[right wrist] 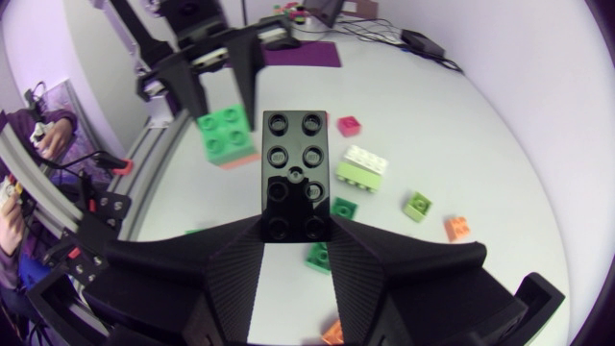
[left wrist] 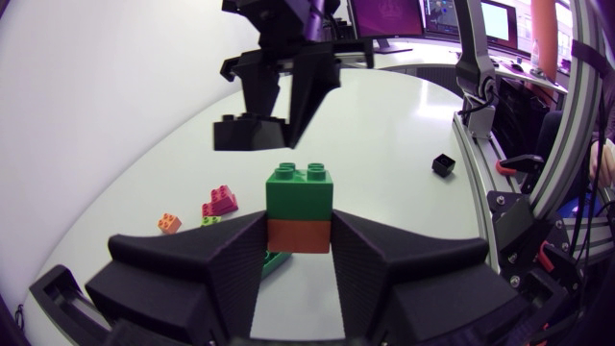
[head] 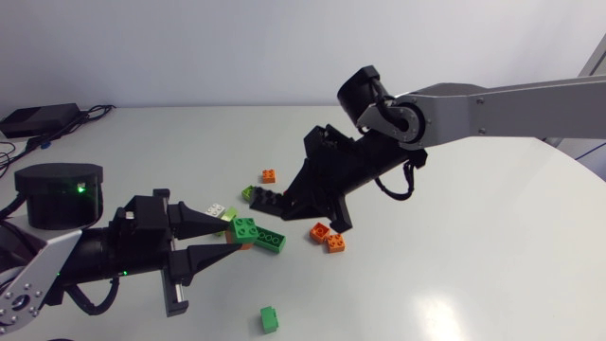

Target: Disassemble duplo

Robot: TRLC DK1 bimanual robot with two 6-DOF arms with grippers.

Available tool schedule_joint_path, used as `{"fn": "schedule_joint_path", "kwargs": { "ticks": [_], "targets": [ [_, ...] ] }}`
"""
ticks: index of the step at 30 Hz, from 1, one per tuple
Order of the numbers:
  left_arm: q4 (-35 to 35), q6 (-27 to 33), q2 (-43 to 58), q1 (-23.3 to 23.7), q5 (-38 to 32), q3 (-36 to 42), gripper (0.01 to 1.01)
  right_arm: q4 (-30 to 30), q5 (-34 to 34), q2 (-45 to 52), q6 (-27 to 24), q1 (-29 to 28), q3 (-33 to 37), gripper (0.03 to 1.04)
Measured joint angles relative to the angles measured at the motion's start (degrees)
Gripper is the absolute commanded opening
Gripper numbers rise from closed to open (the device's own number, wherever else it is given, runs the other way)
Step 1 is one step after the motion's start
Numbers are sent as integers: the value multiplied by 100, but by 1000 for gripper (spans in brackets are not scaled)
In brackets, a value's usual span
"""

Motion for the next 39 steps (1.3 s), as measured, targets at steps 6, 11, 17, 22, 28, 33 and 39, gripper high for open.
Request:
{"fn": "schedule_joint_path", "kwargs": {
  "ticks": [6, 11, 17, 22, 28, 33, 39],
  "targets": [
    [0, 0, 0, 0, 0, 0, 241, 251, 780, 343, 501, -149, 210, 366],
    [0, 0, 0, 0, 0, 0, 241, 249, 1930, 1034, 640, 20, 476, 403],
    [0, 0, 0, 2, 0, 0, 241, 184, 2704, 1779, 839, 243, 680, 402],
    [2, 0, 0, 7, 0, 0, 241, 15, 3001, 2037, 890, 361, 833, 403],
    [2, 0, 0, 7, 0, 0, 241, -295, 3082, 2146, 896, 376, 1012, 979],
    [0, 0, 0, 66, 2, 0, 243, -350, 3110, 2092, 870, 382, 994, 995],
    [4, -24, 0, 81, 0, 0, 243, 234, 2798, 1377, 640, 382, 470, 997]
  ]
}}
